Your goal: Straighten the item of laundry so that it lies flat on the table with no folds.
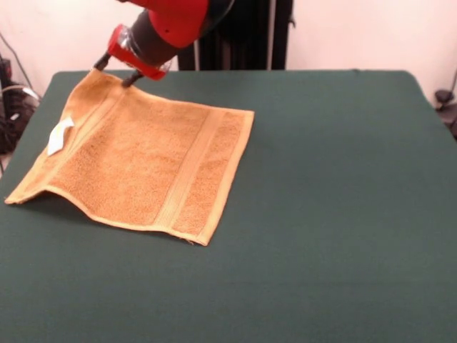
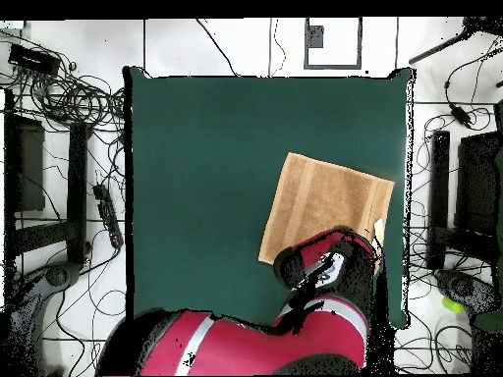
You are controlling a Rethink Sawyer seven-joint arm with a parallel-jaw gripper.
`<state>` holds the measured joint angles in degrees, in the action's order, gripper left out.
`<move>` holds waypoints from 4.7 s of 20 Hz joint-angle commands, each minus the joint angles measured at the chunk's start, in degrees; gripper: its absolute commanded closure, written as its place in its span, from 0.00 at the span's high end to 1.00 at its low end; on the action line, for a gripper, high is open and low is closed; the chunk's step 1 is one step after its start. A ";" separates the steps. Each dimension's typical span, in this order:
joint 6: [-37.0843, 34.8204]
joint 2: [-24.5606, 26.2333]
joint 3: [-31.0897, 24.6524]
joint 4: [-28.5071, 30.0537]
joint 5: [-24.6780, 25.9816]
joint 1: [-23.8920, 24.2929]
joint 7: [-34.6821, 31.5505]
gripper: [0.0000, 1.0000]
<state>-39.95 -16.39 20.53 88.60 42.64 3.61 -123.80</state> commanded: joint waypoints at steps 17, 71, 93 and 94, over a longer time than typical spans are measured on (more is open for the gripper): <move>-0.35 -20.24 -17.13 12.29 -0.53 2.77 8.86 1.00; 16.36 6.71 -51.12 5.68 -9.63 38.35 21.73 0.00; 22.30 11.36 -54.40 9.57 -16.97 38.28 10.87 0.00; 22.64 11.72 -54.60 9.73 -17.50 38.33 10.41 0.00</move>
<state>-26.06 -24.07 -22.13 93.91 28.10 48.07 -111.91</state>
